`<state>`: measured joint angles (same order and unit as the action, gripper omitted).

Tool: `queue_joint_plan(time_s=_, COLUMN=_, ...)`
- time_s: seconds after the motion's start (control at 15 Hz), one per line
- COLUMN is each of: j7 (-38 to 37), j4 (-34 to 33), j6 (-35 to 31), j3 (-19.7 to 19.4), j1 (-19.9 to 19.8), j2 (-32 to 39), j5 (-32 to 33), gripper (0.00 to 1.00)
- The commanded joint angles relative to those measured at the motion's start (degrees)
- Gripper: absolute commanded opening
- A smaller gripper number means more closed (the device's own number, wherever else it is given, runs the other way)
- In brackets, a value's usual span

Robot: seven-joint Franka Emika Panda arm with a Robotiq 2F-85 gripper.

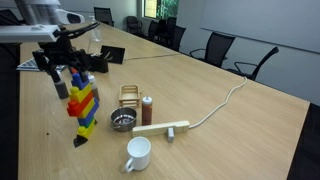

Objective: Remove the blue toy from the top of the toy tower and put it on the table

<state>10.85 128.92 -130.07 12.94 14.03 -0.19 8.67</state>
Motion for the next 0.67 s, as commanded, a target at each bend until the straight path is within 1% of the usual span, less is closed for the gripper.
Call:
queue_joint_plan(time_s=0.0, j7=2.03, j4=-3.37, j6=-1.47, j3=0.76, j1=0.35, j2=4.58, j5=3.86, gripper=1.0)
queue_joint_plan(time_s=0.33, j7=3.3, j4=-5.96, j6=-4.1, j3=0.91, j1=0.74, j2=7.86, j5=6.11, gripper=1.0)
queue_joint_plan(time_s=0.6, j7=2.9, j4=-5.56, j6=-7.65, j3=0.82, j1=0.66, j2=8.29, j5=5.81, gripper=1.0)
